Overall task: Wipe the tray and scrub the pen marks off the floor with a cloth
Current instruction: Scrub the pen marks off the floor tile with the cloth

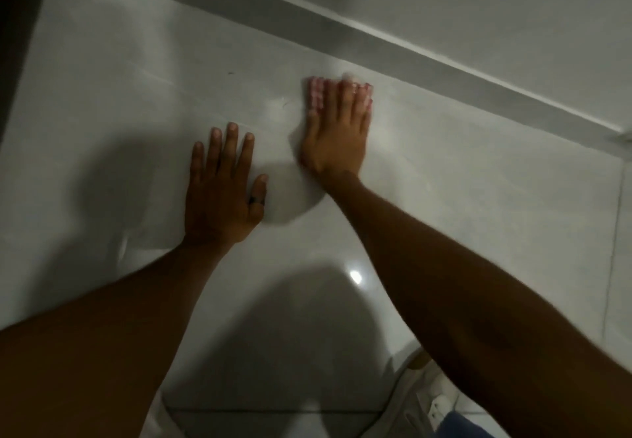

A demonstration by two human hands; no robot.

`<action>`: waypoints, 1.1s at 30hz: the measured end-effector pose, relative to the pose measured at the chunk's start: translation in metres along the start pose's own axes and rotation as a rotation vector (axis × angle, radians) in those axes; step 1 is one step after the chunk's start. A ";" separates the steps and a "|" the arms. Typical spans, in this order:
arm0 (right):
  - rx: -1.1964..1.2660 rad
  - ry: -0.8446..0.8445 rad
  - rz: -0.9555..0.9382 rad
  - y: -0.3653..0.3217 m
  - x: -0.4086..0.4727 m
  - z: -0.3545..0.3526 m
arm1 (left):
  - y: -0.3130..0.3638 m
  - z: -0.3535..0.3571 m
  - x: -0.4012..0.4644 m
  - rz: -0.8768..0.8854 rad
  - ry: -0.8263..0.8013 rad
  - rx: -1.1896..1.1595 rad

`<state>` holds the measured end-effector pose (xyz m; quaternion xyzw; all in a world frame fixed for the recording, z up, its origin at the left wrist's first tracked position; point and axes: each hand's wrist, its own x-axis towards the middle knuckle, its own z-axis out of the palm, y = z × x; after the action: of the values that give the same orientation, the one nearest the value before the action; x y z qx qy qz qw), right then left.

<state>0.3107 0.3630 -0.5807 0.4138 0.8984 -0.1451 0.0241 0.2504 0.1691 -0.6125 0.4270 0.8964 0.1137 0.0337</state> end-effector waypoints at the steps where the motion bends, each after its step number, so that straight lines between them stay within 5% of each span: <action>1: -0.004 -0.028 -0.120 -0.008 -0.003 0.004 | 0.000 0.000 0.000 0.001 0.008 0.002; 3: -0.030 -0.049 -0.334 -0.011 -0.005 0.011 | 0.002 0.000 0.000 0.005 0.009 0.003; 6: 0.028 0.014 -0.084 -0.021 -0.006 0.014 | 0.001 -0.001 0.001 -0.014 -0.014 -0.005; 10: -0.008 -0.016 -0.289 -0.023 -0.005 0.020 | 0.003 -0.003 0.001 -0.003 -0.021 0.018; 13: 0.020 0.033 -0.029 -0.033 -0.008 0.019 | 0.002 -0.004 0.000 -0.009 0.008 0.007; 17: -0.063 -0.051 -0.453 -0.024 -0.005 0.023 | 0.002 -0.004 0.002 0.005 -0.017 0.021; 22: 0.072 0.075 0.135 -0.029 0.000 0.021 | 0.002 -0.004 0.001 -0.008 0.010 -0.010; 33: -0.107 -0.073 -0.574 0.083 -0.130 0.023 | 0.000 0.001 0.001 0.003 0.022 -0.015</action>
<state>0.4569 0.3118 -0.6014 0.1352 0.9837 -0.1130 0.0362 0.2503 0.1700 -0.6133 0.4270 0.8951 0.1253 0.0269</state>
